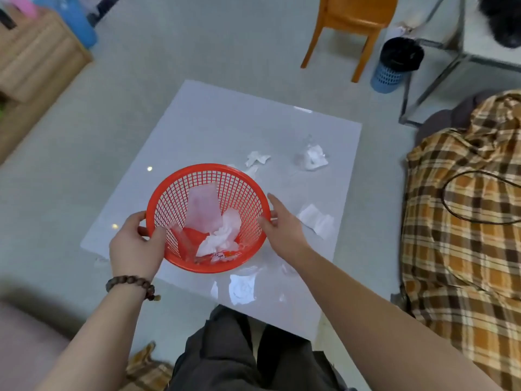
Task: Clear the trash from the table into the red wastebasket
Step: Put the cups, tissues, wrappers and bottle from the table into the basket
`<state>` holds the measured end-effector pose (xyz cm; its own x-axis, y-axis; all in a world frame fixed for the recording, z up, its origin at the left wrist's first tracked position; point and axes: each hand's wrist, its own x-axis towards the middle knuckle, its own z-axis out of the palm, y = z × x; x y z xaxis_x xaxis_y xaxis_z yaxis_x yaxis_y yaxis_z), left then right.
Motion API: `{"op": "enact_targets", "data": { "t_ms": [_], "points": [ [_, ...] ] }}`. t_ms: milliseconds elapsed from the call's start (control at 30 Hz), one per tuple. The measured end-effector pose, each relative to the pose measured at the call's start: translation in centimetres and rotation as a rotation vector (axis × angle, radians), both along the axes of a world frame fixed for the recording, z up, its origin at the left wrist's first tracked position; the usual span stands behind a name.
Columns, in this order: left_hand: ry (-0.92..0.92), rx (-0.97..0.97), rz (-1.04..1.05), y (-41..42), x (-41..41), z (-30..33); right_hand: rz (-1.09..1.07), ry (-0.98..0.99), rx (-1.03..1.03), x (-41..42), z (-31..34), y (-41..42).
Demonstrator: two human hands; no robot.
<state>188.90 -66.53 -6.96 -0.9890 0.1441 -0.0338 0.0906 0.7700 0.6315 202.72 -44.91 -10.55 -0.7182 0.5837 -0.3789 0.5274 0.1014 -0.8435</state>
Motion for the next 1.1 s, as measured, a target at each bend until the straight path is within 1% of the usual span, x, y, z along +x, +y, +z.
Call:
{"op": "enact_targets", "data": {
  "t_ms": [33, 67, 133, 167, 333, 400, 467, 567, 733, 800, 833, 867, 933, 1000, 1100],
  "points": [
    [0.001, -0.003, 0.027, -0.3, 0.6, 0.0, 0.028, -0.004, 0.004, 0.8, -0.3, 0.4],
    [0.004, -0.005, 0.055, -0.5, 1.2, 0.0, 0.079, -0.024, 0.077, 1.7, -0.6, 1.0],
    [0.022, -0.02, 0.102, -1.2, 2.2, -0.1, 0.215, -0.094, 0.298, 4.0, -1.6, 1.9],
    [0.035, -0.03, 0.124, -1.6, 2.7, -0.3, 0.279, -0.133, 0.357, 5.1, -2.2, 2.2],
    [0.073, -0.084, 0.152, -2.8, 4.1, -1.5, 0.521, -0.398, 0.358, 8.8, -5.2, 2.2],
    [0.085, -0.11, 0.128, -3.0, 4.7, -1.9, 0.485, -0.418, 0.302, 9.6, -6.2, 1.8],
    [0.114, -0.141, 0.103, -3.2, 5.3, -2.3, 0.392, -0.367, 0.253, 10.0, -6.8, 1.6],
    [0.108, -0.17, 0.101, -3.3, 5.9, -2.6, 0.255, -0.271, 0.256, 9.7, -6.4, 1.9],
    [0.075, -0.197, 0.104, -3.2, 5.5, -2.5, -0.099, 0.074, 0.252, 7.3, -1.3, 2.9],
    [0.076, -0.189, 0.089, -3.0, 5.4, -2.5, -0.188, 0.23, 0.224, 5.9, 1.7, 2.8],
    [0.08, -0.183, 0.085, -2.9, 5.3, -2.4, -0.197, 0.295, 0.208, 5.3, 3.1, 2.6],
    [0.085, -0.172, 0.077, -2.8, 5.3, -2.4, -0.176, 0.346, 0.193, 4.8, 4.3, 2.2],
    [0.096, -0.145, 0.049, -2.4, 5.4, -2.3, -0.054, 0.376, 0.159, 4.0, 5.6, 1.0],
    [0.109, -0.114, 0.026, -2.0, 5.7, -2.2, 0.116, 0.314, 0.126, 3.5, 5.7, -0.8],
    [0.121, -0.052, 0.011, -1.2, 6.3, -1.9, 0.309, 0.225, 0.148, 3.2, 4.7, -3.3]
  ]
}}
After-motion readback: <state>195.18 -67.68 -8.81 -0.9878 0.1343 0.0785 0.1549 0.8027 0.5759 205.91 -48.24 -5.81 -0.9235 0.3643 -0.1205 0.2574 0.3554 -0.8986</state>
